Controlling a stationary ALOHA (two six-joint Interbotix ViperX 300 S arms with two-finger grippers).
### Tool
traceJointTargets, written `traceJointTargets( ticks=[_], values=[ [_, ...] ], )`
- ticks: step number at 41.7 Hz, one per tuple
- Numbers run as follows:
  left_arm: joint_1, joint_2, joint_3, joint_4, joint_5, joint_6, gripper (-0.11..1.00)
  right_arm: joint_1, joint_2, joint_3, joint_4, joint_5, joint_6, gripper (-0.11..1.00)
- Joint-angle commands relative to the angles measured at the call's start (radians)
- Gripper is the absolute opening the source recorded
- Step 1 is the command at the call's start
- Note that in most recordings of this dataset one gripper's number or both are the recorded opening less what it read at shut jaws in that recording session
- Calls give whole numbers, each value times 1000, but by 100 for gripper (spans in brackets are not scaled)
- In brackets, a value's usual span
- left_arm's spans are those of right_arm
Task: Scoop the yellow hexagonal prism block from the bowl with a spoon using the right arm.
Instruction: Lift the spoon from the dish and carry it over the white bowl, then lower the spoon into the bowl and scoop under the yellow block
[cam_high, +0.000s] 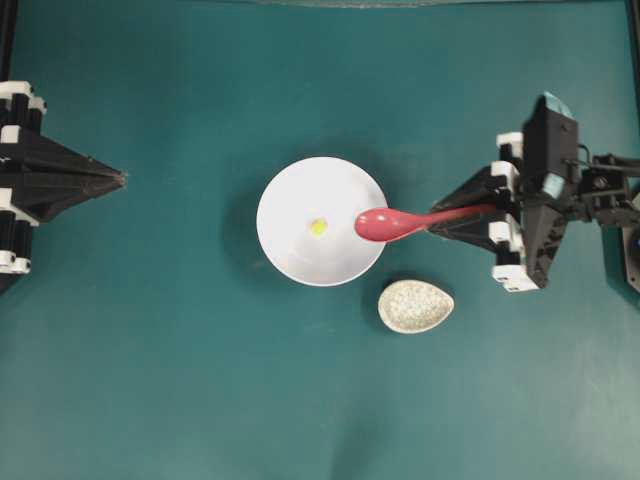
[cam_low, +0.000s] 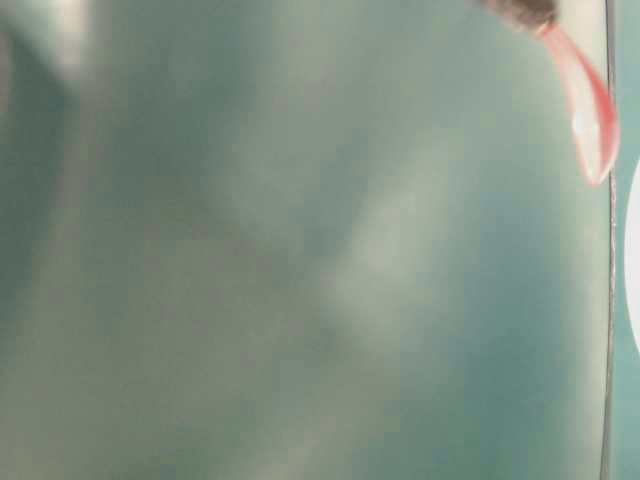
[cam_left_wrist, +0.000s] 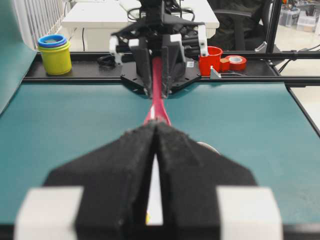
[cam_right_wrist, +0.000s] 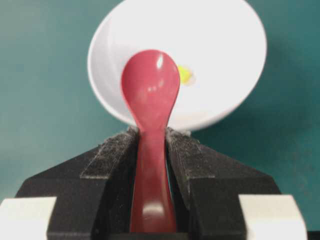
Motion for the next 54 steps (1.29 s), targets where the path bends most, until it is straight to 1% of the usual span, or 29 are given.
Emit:
traceJointTargets(
  ticks=[1, 6, 14, 22, 28, 33, 39, 54],
  values=[
    [0, 9, -23, 3, -5, -2, 1, -31, 9, -77, -5, 78, -5, 25],
    [2, 9, -23, 3, -5, -2, 1, -64, 41, -144, -5, 175, -5, 25],
    [0, 9, -20, 3, 6, -2, 1, -97, 117, -250, -5, 337, 2, 25],
    [2, 9, -20, 3, 11, -3, 1, -106, 212, -345, -5, 466, 5, 25],
    [2, 9, -21, 3, 11, -6, 1, -106, 267, -405, -5, 532, 6, 25],
    [2, 9, -20, 3, 12, -9, 1, -106, 301, -433, -5, 561, 9, 25],
    [0, 9, -20, 3, 12, -11, 1, -104, 321, -436, -5, 584, 14, 25],
    [0, 9, -20, 3, 11, -11, 1, -104, 374, -439, -5, 571, 18, 25]
  ],
)
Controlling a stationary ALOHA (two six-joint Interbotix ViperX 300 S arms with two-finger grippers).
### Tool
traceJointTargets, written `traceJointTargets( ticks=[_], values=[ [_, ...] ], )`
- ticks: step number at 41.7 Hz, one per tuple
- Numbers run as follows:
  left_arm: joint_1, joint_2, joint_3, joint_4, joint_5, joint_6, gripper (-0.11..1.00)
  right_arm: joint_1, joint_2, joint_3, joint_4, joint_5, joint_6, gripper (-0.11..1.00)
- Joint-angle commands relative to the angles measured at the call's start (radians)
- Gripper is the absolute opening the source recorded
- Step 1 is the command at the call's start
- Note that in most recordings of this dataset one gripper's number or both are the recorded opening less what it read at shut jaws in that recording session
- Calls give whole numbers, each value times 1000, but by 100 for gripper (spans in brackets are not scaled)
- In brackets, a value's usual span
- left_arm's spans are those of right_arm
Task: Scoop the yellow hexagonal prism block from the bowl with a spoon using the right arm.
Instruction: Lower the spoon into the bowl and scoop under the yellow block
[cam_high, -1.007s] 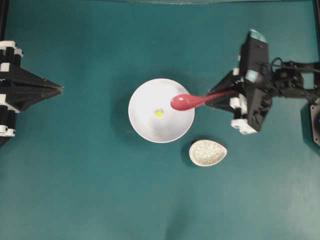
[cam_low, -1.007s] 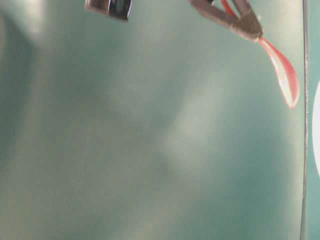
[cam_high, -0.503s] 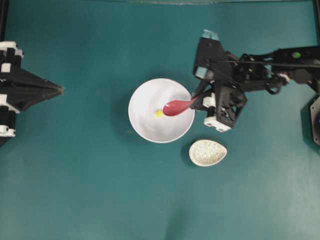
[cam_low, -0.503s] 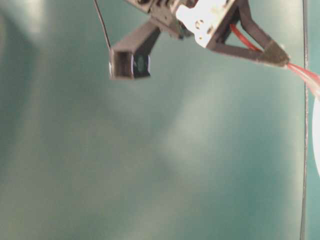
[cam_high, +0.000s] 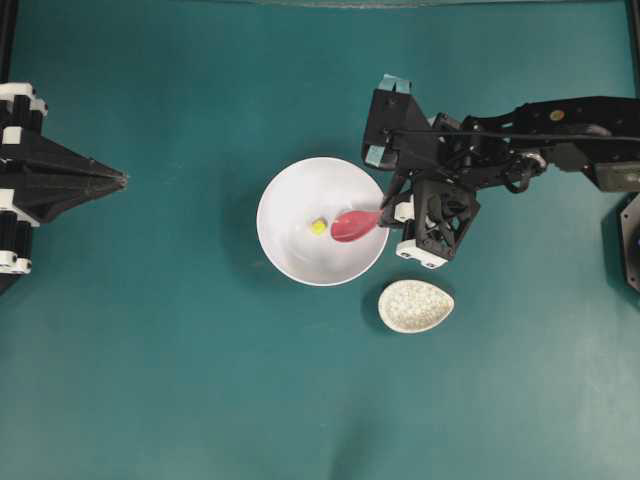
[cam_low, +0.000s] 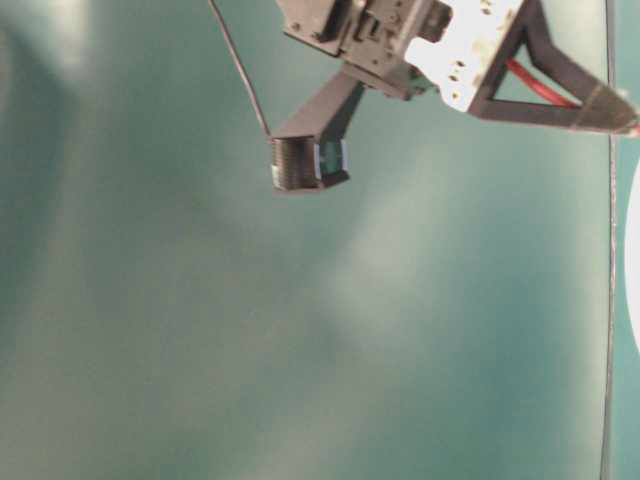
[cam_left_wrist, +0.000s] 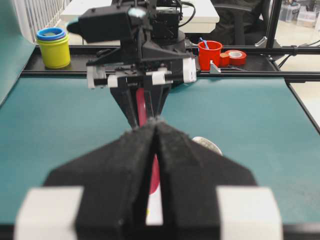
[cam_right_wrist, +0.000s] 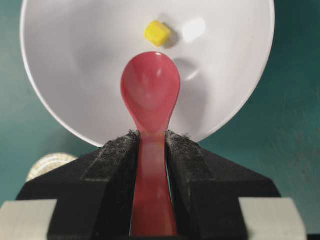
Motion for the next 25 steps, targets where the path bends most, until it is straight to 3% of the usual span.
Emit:
traceJointTargets(
  ticks=[1, 25],
  values=[
    [2, 8, -20, 3, -6, -2, 1, 0, -5, -25, 2, -9, 3, 25],
    [2, 9, -20, 3, 0, -2, 1, 6, 44, -28, 3, -106, -6, 25]
  ],
)
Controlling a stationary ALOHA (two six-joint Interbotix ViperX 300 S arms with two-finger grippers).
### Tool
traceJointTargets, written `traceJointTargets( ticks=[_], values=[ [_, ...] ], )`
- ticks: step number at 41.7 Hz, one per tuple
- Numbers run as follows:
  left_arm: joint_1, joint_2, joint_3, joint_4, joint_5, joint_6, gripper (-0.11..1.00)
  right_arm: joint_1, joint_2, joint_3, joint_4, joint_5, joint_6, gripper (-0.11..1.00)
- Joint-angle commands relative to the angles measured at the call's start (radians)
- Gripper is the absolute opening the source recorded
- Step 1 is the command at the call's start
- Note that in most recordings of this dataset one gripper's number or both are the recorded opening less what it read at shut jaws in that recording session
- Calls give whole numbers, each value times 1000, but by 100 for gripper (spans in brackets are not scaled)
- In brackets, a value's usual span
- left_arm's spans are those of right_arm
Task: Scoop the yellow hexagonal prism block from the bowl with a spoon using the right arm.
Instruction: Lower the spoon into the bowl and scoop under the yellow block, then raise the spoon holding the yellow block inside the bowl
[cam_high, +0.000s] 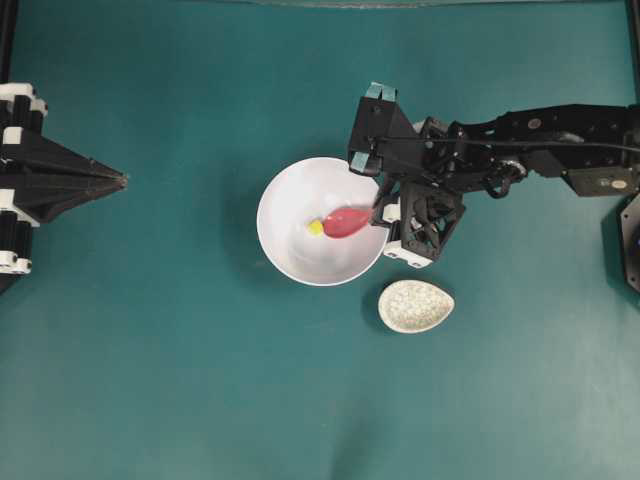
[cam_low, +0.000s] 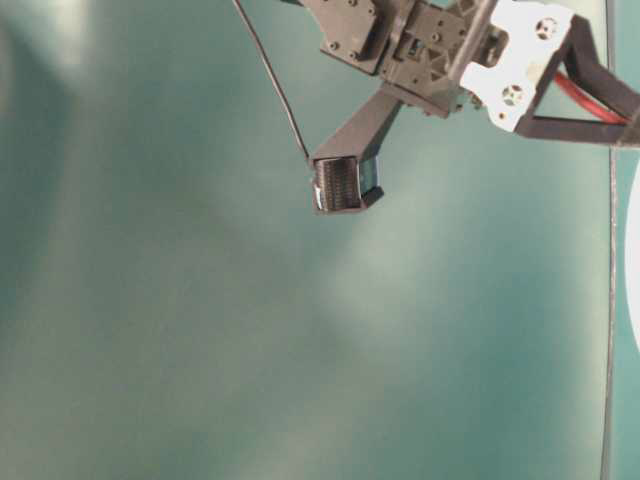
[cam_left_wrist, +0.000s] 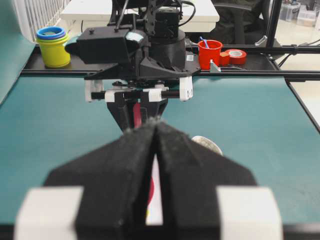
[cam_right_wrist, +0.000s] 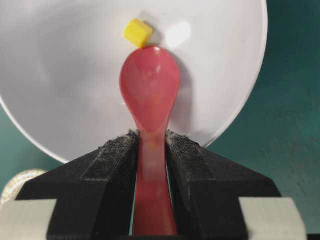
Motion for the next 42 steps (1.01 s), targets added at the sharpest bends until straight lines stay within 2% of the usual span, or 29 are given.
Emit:
traceJointTargets(
  ticks=[1, 42],
  values=[
    [2, 9, -20, 3, -3, -2, 1, 8, -11, -28, 3, -23, -2, 25],
    [0, 9, -21, 3, -2, -2, 1, 17, 54, -75, 2, -198, -9, 25]
  ],
)
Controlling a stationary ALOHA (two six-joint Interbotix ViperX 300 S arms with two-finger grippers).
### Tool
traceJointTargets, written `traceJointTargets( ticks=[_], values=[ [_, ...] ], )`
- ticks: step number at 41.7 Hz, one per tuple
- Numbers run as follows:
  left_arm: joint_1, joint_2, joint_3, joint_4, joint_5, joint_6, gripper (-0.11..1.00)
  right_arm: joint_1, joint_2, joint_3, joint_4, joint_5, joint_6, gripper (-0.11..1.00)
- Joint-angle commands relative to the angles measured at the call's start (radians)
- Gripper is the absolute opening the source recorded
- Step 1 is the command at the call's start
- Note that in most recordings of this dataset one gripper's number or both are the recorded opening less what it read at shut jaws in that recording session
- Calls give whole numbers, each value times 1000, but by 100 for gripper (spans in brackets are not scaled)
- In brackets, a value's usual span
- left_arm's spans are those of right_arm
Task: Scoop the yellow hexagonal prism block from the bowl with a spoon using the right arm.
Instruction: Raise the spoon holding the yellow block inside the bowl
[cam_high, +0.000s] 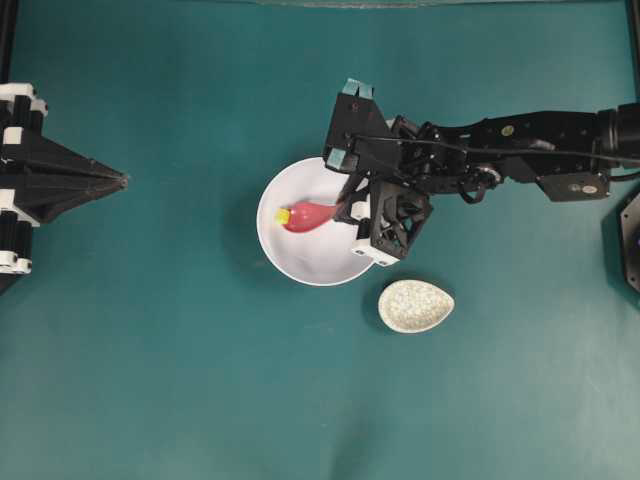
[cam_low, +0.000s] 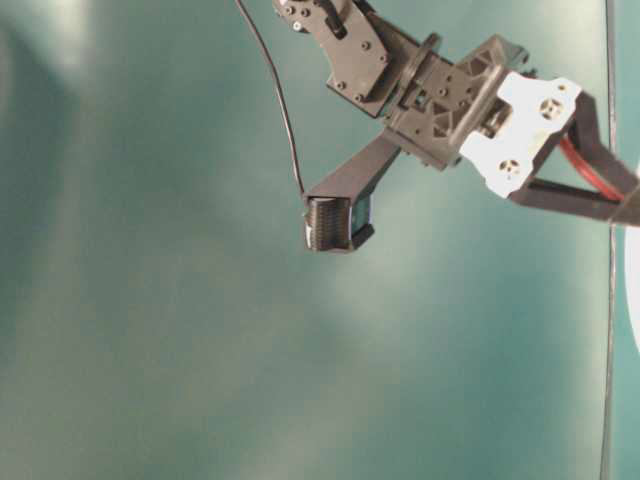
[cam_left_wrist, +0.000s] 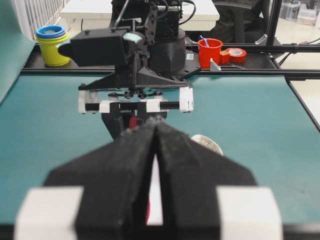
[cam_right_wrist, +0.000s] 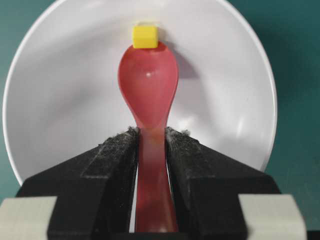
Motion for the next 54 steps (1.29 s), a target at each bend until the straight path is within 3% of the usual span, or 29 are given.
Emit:
traceJointTargets(
  ticks=[1, 29, 44, 54],
  values=[
    [0, 8, -21, 3, -5, -2, 1, 2, -15, -21, 0, -26, -2, 25],
    [2, 8, -20, 3, 2, -2, 1, 11, -49, 38, 5, -138, 5, 25],
    [0, 9, -21, 3, 0, -2, 1, 37, -84, 94, 8, -256, 14, 25],
    [2, 9, -21, 3, 2, -2, 1, 55, -127, 152, 8, -399, 17, 25]
  ],
)
